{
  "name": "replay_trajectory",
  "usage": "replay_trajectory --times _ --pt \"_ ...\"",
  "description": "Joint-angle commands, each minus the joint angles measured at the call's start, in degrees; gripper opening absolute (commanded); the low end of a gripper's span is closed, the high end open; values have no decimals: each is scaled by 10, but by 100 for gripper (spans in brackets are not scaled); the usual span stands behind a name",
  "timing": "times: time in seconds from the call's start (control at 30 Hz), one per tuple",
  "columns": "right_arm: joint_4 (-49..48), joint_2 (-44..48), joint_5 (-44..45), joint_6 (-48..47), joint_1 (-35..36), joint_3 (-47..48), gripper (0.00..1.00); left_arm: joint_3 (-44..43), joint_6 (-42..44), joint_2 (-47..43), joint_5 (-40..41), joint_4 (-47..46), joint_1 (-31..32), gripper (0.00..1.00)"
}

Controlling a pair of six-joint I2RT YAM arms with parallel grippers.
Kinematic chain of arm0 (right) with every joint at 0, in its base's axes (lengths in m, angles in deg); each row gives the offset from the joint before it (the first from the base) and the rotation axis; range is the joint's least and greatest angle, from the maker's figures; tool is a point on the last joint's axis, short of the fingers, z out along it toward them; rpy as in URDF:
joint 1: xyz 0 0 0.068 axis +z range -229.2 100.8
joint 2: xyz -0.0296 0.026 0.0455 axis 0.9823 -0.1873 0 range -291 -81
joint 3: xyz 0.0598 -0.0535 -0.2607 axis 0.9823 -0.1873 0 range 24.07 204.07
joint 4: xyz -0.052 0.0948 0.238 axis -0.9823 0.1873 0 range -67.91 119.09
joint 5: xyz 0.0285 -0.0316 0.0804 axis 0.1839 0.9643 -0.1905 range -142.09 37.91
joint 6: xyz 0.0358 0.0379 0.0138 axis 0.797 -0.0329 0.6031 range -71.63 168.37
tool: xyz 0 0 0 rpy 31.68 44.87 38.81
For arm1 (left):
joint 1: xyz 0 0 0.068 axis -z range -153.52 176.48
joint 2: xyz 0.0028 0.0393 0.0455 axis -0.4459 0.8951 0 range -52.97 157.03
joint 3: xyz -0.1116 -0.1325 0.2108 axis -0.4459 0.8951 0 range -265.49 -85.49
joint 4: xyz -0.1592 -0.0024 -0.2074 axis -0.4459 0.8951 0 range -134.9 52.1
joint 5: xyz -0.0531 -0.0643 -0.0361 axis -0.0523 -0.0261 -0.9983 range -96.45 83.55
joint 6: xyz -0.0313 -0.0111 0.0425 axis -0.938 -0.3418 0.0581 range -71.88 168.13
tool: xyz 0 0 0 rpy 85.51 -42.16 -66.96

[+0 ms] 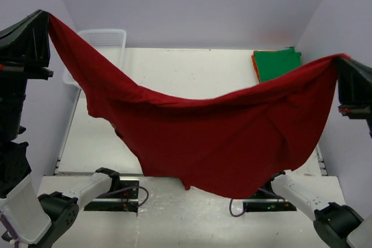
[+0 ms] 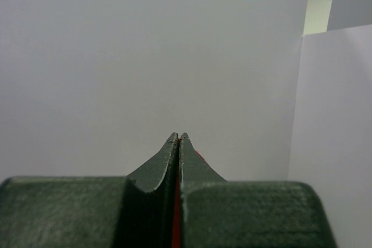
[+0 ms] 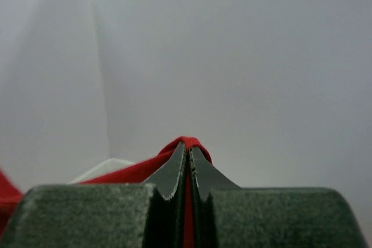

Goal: Fold and stack the t-shirts
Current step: Flatten out the tshirt

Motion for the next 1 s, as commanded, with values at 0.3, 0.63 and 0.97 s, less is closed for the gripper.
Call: replay_trajectory --times 0.3,0.63,0.97 --pt "-5 -234 285 -80 -70 108 0 -15 57 70 115 9 -1 0" --pt "-17 -318 292 -121 -94 189 0 -74 87 116 145 13 -1 0" --pt "25 -266 260 -103 -94 194 0 -81 74 84 126 25 0 0"
